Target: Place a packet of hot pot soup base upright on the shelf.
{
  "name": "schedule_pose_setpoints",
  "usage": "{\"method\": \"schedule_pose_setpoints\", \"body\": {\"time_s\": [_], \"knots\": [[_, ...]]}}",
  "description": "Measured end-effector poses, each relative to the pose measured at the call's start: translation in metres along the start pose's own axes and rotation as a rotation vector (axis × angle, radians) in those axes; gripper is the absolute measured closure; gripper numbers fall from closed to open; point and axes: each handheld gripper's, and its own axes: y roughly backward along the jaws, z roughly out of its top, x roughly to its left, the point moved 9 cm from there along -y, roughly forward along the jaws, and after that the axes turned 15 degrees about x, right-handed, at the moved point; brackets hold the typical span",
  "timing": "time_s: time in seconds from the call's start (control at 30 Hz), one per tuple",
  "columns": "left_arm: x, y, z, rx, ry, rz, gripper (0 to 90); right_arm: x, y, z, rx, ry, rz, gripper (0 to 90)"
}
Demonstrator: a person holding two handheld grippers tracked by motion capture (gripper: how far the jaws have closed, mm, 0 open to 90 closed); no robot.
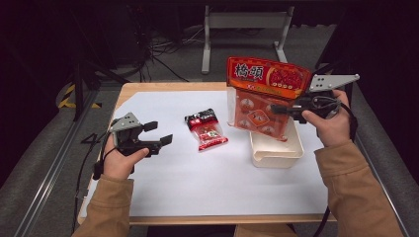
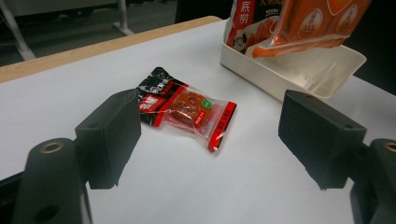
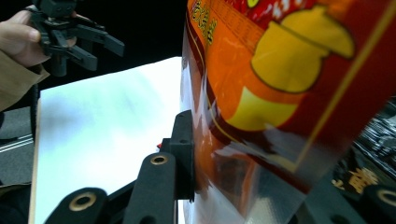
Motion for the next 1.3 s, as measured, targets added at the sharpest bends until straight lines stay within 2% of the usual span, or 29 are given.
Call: {"method": "schedule_pose_setpoints", "body": {"time_s": [0.57, 0.73, 0.87, 0.97, 1.03, 1.3], "knots": [[-0.002, -0.002, 0.0, 0.006, 0.002, -0.008, 21.4, -0.016, 0.005, -0.014, -0.021, -0.031, -0.047, 70.4], [-0.002, -0.003, -0.001, 0.008, -0.002, -0.007, 20.7, -0.023, 0.003, -0.022, -0.027, -0.051, -0.059, 70.4], [-0.002, -0.004, -0.001, 0.011, -0.002, -0.006, 20.1, -0.028, 0.0, -0.029, -0.038, -0.067, -0.089, 70.4], [-0.002, -0.005, -0.001, 0.013, -0.003, -0.008, 20.0, -0.031, -0.001, -0.034, -0.045, -0.077, -0.09, 70.3], [-0.001, -0.005, -0.001, 0.016, -0.013, -0.003, 19.9, -0.032, -0.002, -0.038, -0.045, -0.083, -0.091, 70.3], [-0.003, -0.006, -0.002, 0.02, -0.007, -0.01, 19.8, -0.038, 0.0, -0.049, -0.04, -0.101, -0.123, 70.4]]}}
